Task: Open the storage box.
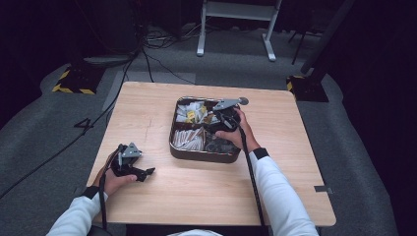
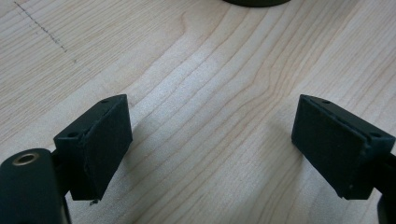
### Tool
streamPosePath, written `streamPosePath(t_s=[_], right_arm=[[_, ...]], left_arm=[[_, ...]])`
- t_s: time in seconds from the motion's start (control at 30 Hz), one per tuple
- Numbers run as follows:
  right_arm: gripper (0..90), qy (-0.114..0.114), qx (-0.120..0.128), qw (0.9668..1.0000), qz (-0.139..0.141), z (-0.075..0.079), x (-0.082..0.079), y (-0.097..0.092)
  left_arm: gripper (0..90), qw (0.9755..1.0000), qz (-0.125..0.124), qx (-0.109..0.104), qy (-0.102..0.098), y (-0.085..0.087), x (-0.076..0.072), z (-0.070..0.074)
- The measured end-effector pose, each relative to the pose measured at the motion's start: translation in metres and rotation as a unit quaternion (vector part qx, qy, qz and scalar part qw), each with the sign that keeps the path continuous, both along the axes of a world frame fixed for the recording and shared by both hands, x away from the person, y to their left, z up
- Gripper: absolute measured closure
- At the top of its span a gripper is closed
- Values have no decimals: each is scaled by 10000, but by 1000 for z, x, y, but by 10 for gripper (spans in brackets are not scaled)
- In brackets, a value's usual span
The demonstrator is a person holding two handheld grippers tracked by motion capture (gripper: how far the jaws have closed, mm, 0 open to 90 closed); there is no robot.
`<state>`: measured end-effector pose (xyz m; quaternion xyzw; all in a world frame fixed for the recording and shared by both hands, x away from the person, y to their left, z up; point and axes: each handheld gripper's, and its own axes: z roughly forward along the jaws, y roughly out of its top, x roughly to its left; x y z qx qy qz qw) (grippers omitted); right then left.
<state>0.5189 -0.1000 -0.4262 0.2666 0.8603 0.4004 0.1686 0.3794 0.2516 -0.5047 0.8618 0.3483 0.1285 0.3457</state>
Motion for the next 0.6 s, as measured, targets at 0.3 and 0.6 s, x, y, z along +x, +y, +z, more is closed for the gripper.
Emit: streamPosePath(t_s=[0.3,0.6], right_arm=[[367,92,-147,9998,27,-6,5,7],[465,215,-195,9996,22,-11,12,9]], left_arm=[[131,10000,-12,-1,-15,1,-4,0],[132,10000,50,12,-24,2,-8,0]])
